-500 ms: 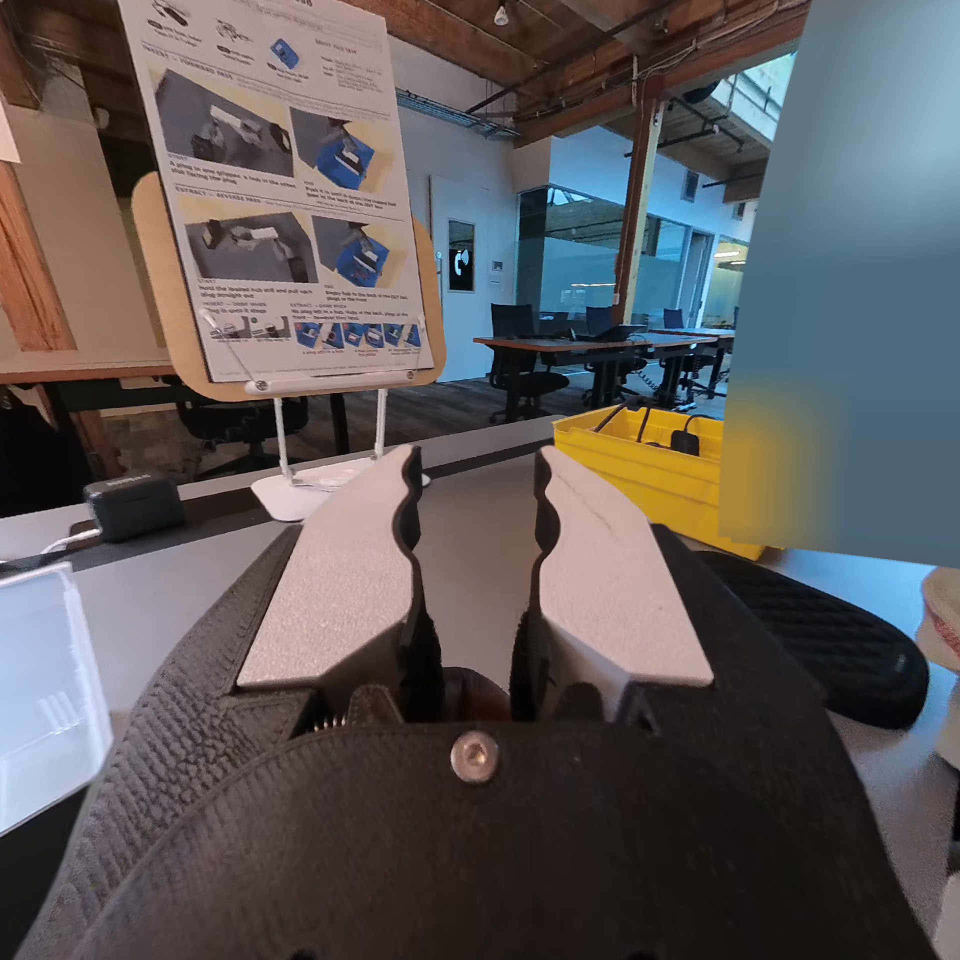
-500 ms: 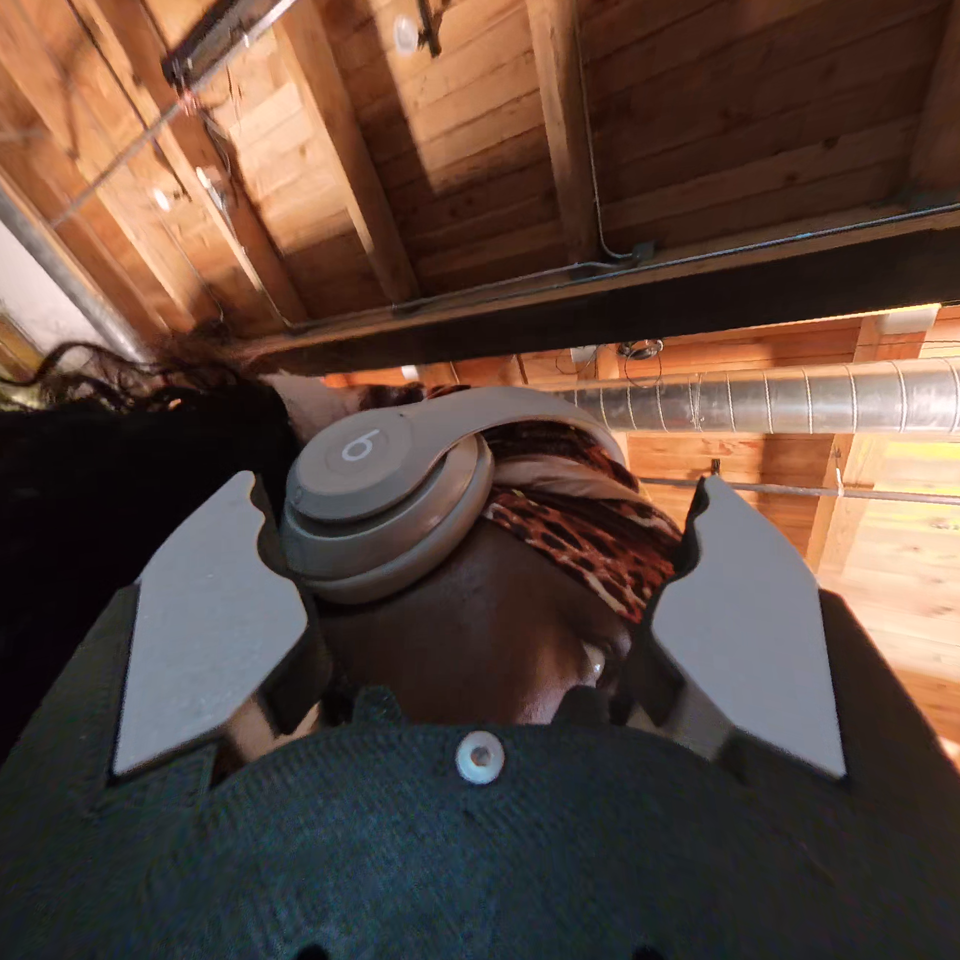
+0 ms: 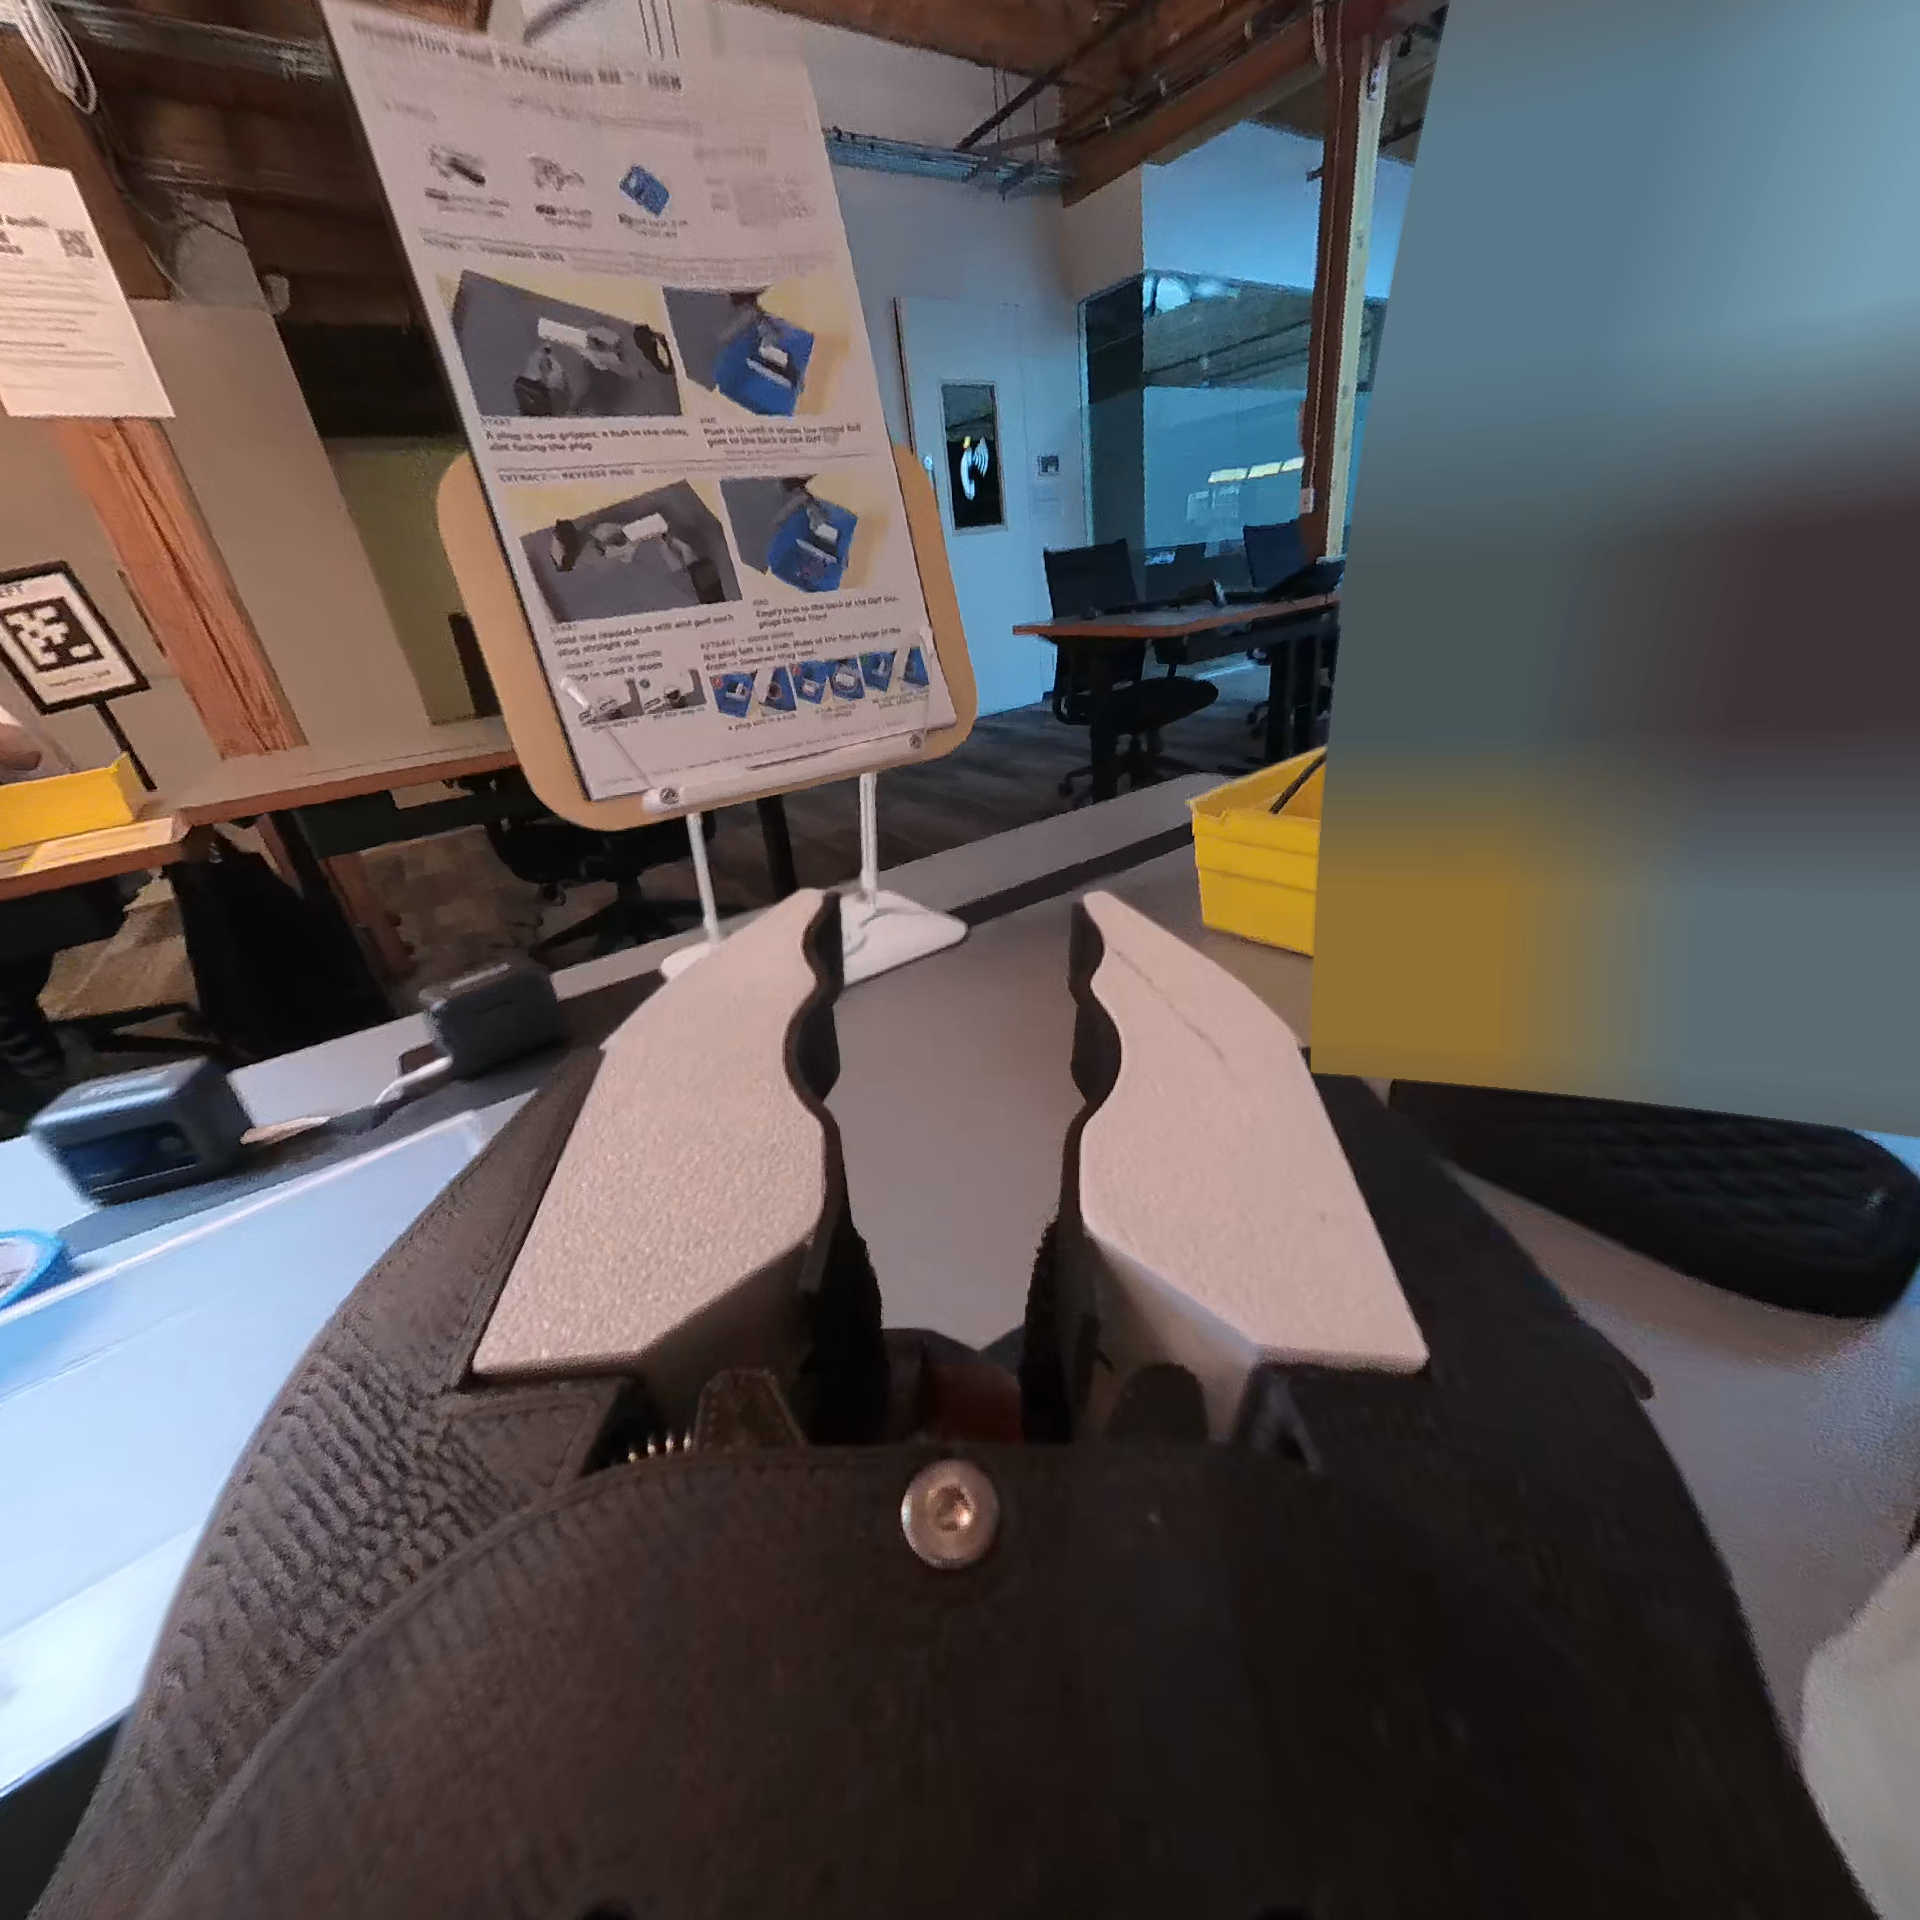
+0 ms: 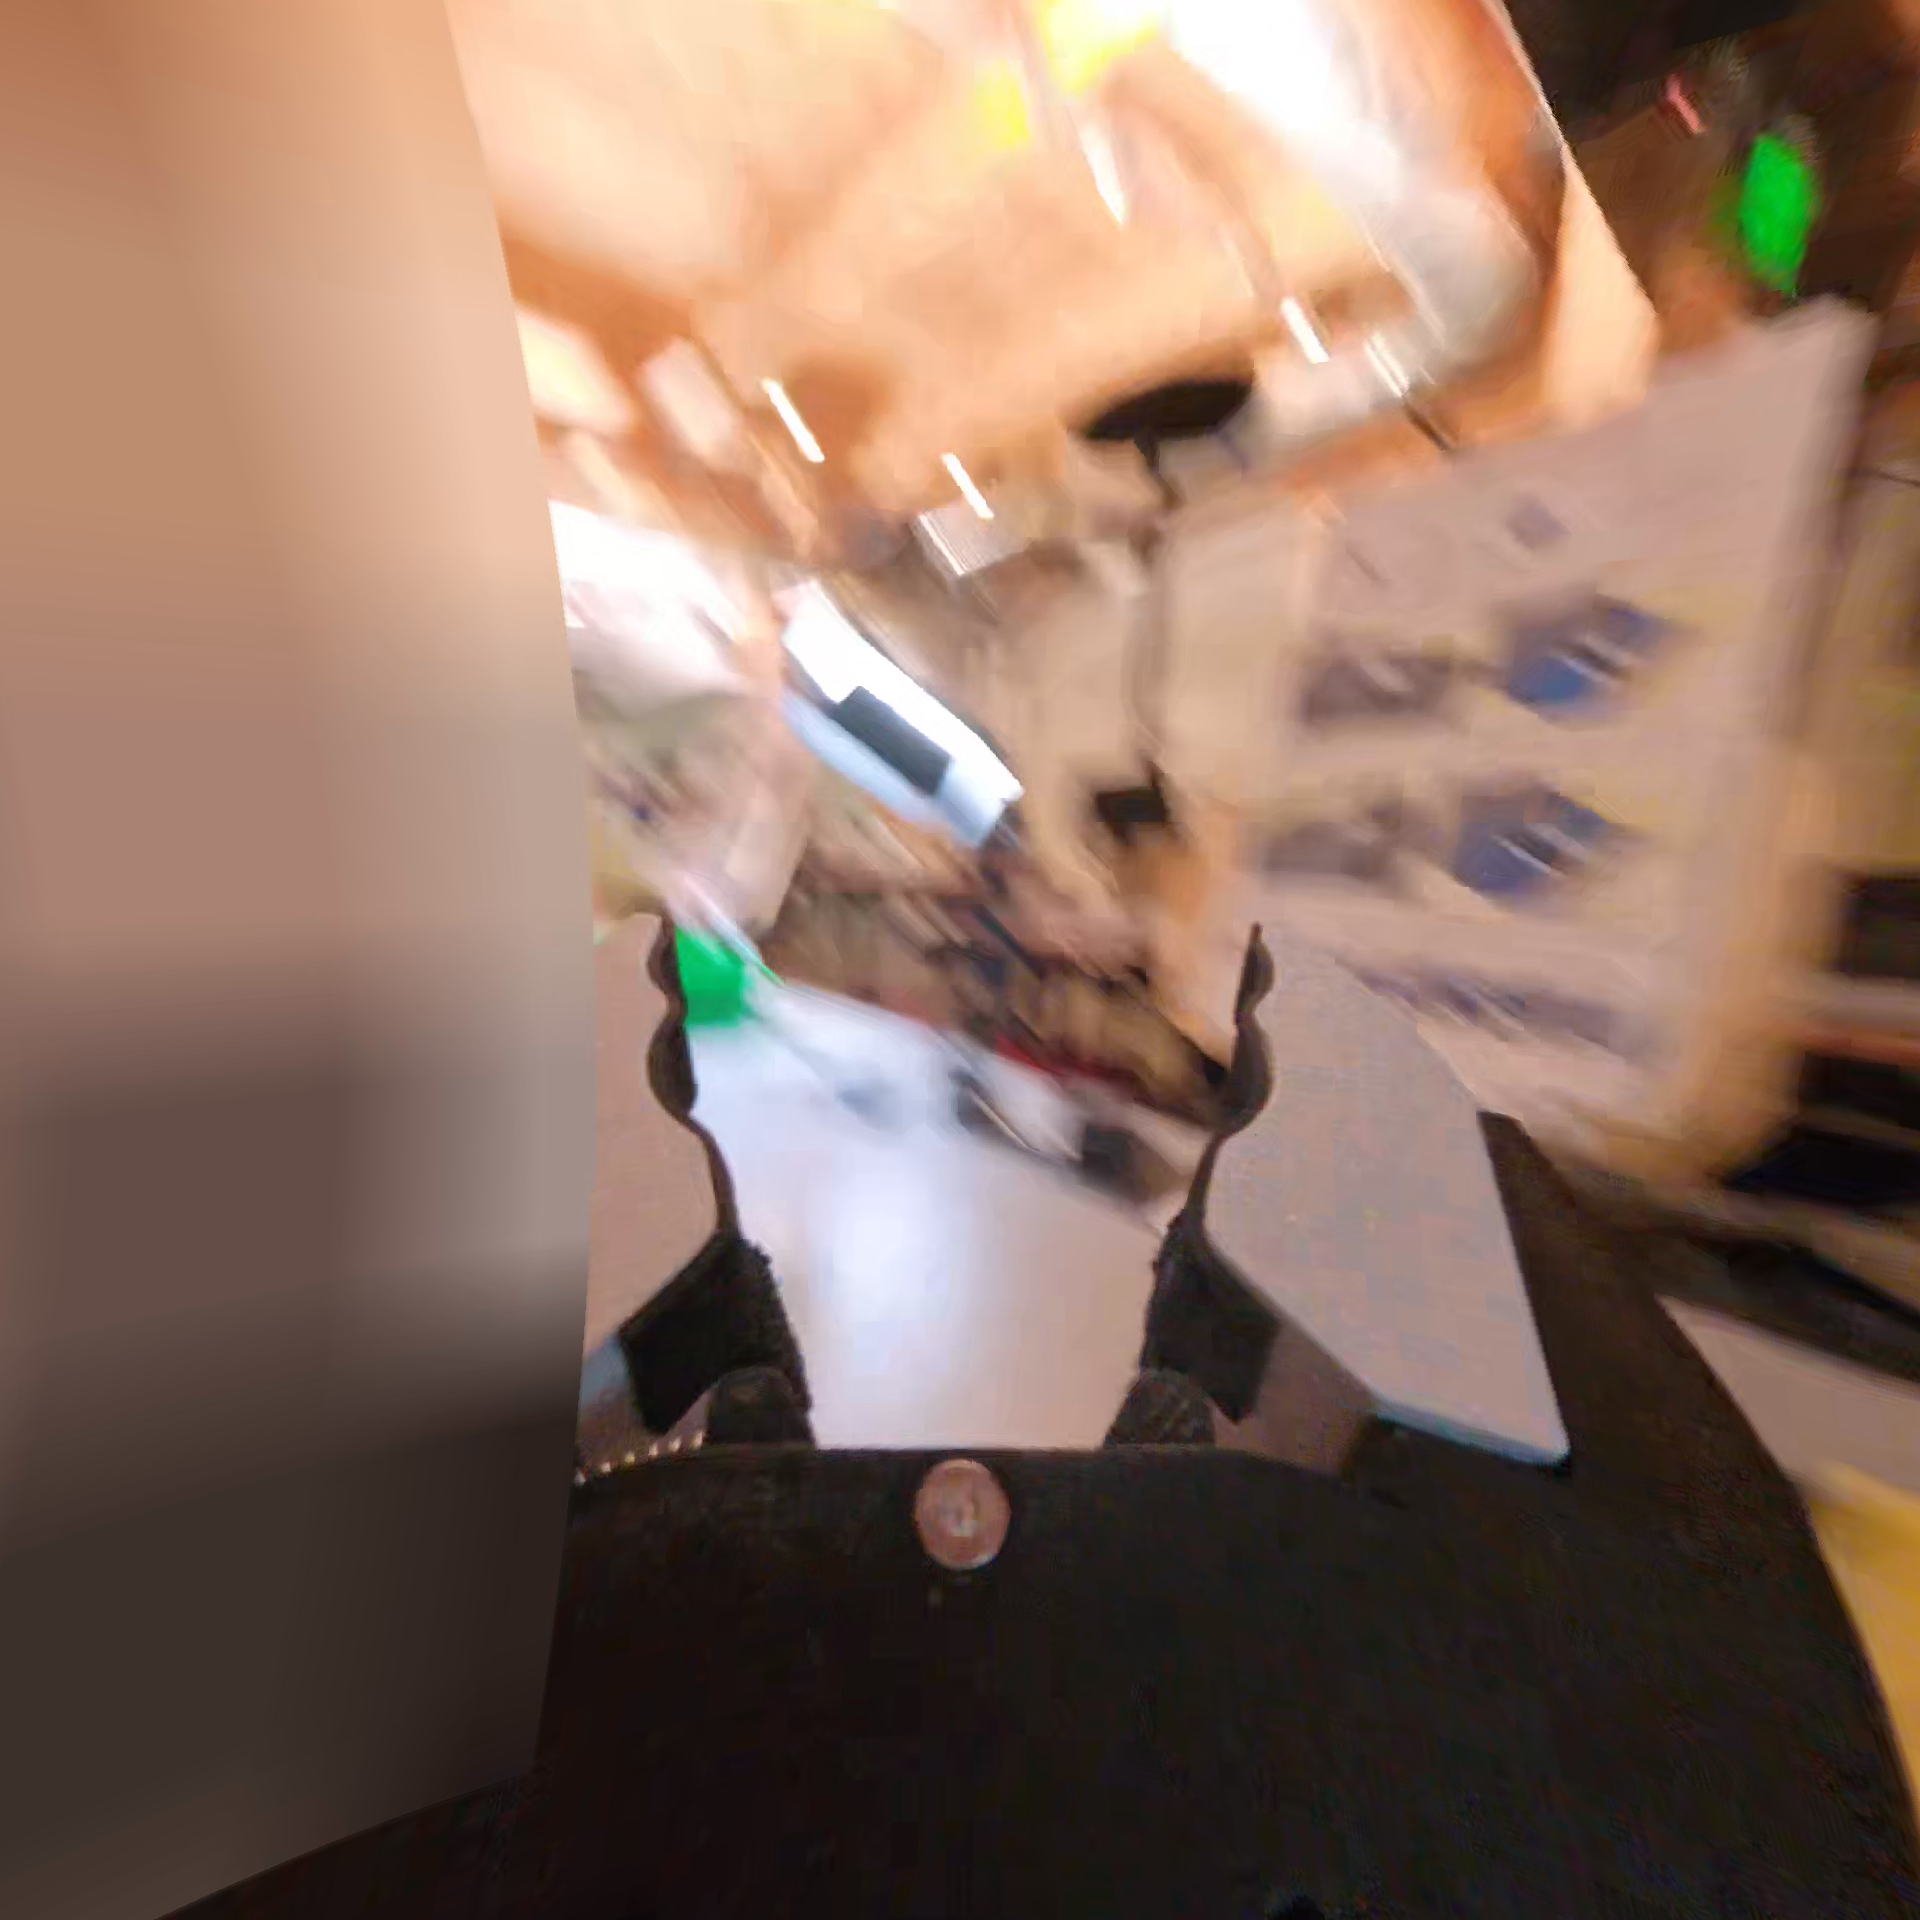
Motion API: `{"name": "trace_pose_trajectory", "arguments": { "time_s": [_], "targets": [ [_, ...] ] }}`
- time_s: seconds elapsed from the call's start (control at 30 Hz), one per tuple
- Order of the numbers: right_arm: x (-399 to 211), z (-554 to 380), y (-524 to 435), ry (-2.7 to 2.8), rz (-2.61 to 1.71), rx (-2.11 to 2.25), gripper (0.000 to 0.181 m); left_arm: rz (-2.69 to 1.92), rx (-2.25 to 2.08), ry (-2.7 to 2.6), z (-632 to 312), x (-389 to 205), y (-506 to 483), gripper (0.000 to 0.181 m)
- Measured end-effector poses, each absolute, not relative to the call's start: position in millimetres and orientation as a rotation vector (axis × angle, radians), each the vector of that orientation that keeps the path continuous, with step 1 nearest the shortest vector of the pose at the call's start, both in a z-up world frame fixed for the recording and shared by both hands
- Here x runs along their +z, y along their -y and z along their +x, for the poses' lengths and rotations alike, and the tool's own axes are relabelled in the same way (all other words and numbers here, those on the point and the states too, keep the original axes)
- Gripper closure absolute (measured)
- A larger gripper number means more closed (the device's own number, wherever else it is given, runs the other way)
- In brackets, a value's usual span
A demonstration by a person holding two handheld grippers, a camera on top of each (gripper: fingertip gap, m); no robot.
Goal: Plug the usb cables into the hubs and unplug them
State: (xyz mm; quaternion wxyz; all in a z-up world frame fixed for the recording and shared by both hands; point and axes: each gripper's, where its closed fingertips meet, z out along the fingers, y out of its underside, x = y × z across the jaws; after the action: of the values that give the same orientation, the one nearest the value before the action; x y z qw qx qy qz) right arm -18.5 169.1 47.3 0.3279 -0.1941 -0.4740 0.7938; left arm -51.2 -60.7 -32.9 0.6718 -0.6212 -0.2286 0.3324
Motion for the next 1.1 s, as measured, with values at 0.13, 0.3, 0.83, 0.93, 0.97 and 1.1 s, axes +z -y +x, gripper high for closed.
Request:
{"name": "trace_pose_trajectory", "arguments": {
  "time_s": [0.13,0.3,0.83,0.93,0.97,1.1],
  "targets": [
    [-90.1,-54.7,-279.2,1.71,-0.859,0.923,0.095,-1.589,0.786,0.504,-43.4,-47.7,79.5,0.127],
    [-181.4,-33.0,-347.4,2.018,-1.014,0.384,0.093,-1.888,0.774,0.545,-37.0,-96.1,103.4,0.105],
    [-220.7,-42.6,-354.1,2.039,-1.212,0.441,0.174,-2.237,0.749,0.648,-49.1,-198.4,123.6,0.131],
    [-220.5,-59.6,-347.6,2.042,-1.177,0.412,0.173,-2.178,0.779,0.686,-64.3,-197.1,126.1,0.133],
    [-220.5,-65.9,-344.5,2.043,-1.178,0.4,0.173,-2.166,0.799,0.694,-70.4,-196.6,127.2,0.133],
    [-220.6,-88.8,-324.0,2.033,-1.197,0.369,0.172,-2.127,0.822,0.716,-90.8,-195.7,126.7,0.134]
  ]
}}
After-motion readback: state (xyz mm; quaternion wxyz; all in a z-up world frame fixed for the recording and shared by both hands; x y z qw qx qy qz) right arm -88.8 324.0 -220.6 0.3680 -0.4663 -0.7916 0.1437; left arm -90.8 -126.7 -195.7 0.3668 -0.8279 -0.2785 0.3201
